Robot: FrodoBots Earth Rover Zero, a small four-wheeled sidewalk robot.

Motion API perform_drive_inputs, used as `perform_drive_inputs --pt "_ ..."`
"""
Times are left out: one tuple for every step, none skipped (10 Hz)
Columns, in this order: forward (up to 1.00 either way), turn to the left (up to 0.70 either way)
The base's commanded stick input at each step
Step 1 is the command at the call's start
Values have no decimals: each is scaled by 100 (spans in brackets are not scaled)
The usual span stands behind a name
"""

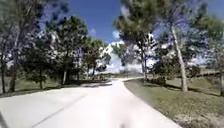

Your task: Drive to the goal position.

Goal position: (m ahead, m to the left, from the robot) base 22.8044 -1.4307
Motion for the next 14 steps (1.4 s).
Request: perform_drive_inputs --pt "70 0" --pt "70 0" --pt "70 0" --pt "70 0" --pt "70 0" --pt "70 0" --pt "70 0" --pt "70 0" --pt "70 0" --pt "70 0" --pt "70 0" --pt "70 0" --pt "70 0" --pt "70 0"
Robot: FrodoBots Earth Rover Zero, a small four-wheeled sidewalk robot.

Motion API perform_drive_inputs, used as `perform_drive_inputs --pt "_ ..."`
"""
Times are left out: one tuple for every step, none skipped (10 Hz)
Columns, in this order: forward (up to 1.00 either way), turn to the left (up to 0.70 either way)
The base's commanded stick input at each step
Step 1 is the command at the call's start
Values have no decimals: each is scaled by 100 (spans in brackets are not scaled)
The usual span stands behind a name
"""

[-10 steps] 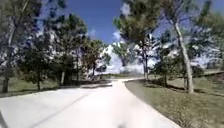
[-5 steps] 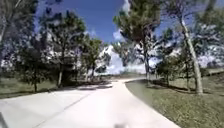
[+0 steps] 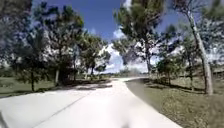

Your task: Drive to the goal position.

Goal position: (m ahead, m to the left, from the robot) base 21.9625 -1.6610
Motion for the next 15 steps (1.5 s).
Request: perform_drive_inputs --pt "70 0" --pt "70 0" --pt "70 0" --pt "70 0" --pt "70 0" --pt "70 0" --pt "70 0" --pt "70 0" --pt "70 0" --pt "70 -3" --pt "70 -14" --pt "70 -14" --pt "70 -5" --pt "70 0" --pt "70 0"
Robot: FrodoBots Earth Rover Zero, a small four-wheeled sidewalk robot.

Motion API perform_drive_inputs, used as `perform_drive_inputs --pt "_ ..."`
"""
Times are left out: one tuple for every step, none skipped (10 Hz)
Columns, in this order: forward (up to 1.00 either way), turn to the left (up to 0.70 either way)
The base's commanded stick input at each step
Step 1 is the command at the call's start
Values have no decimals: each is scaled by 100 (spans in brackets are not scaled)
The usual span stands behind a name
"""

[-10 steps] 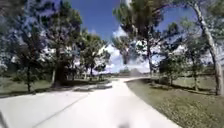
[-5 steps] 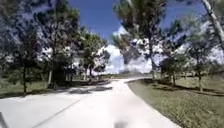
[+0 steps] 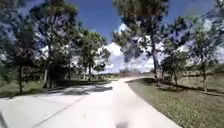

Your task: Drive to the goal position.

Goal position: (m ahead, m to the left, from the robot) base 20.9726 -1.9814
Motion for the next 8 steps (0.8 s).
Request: perform_drive_inputs --pt "70 0" --pt "70 0" --pt "70 0" --pt "70 0" --pt "70 0" --pt "70 0" --pt "70 0" --pt "70 0"
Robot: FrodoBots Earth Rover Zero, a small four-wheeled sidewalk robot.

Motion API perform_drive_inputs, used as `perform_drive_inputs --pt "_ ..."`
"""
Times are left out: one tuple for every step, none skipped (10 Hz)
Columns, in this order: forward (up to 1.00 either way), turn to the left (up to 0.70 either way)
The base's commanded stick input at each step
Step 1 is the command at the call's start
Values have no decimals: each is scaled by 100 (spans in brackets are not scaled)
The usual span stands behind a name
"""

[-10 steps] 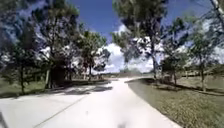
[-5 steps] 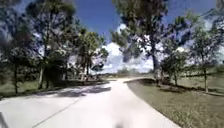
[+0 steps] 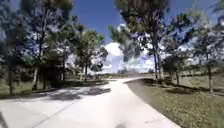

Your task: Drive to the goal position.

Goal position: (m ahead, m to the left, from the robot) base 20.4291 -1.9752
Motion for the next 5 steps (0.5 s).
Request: perform_drive_inputs --pt "70 0" --pt "70 0" --pt "70 0" --pt "70 0" --pt "70 0"
